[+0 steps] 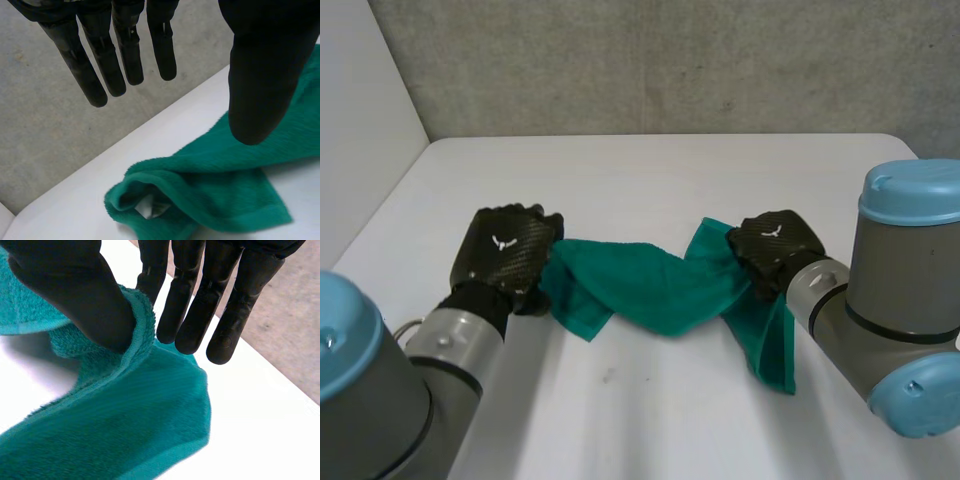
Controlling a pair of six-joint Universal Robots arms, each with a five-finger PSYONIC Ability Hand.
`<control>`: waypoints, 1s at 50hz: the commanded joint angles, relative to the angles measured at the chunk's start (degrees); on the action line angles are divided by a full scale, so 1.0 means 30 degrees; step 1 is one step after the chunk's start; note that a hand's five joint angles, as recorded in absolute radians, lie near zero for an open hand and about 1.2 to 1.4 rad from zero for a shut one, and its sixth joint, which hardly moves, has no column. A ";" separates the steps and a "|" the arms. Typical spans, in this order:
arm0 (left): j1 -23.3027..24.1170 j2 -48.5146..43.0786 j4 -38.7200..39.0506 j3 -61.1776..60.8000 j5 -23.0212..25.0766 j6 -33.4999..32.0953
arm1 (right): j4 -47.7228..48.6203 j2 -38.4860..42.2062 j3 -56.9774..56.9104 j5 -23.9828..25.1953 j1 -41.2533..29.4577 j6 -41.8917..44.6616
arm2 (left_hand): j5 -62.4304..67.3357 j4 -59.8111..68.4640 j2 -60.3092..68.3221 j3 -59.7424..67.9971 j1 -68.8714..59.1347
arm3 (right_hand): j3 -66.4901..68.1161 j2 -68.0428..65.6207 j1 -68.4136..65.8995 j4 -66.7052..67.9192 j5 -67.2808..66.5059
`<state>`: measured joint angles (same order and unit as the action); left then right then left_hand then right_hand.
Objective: Fold the towel.
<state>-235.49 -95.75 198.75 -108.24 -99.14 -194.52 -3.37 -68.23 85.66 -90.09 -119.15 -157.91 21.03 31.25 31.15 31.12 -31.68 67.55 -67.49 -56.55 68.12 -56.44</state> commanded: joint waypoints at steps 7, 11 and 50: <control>0.1534 -0.5493 -0.0243 0.2033 -0.0323 0.1879 | 0.0596 0.0097 0.0098 -0.0674 0.0958 -0.0624 | 0.1975 0.1903 0.1938 0.1948 -0.1761 | 0.4149 -0.4171 -0.7815 0.3959 -0.4520; 0.1505 -0.6809 -0.0418 0.3144 -0.0294 0.2495 | 0.0625 0.0098 0.0185 -0.0645 0.0929 -0.0860 | 0.1975 0.1903 0.1938 0.1948 -0.1761 | 0.4149 -0.4171 -0.7815 0.3959 -0.4520; 0.0215 -1.1737 -0.2147 0.8393 -0.0586 0.2409 | 0.0948 0.0215 0.0596 -0.0557 0.1163 -0.0743 | 0.9519 0.9447 0.9482 0.9492 -0.9305 | 0.4149 -0.4171 -0.7815 0.3959 -0.4520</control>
<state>-234.71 -130.91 192.15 -83.07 -100.91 -187.14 -0.70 -67.59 87.43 -91.80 -115.87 -160.24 24.96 40.74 41.01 40.68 -41.48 67.55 -67.49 -56.56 68.15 -56.44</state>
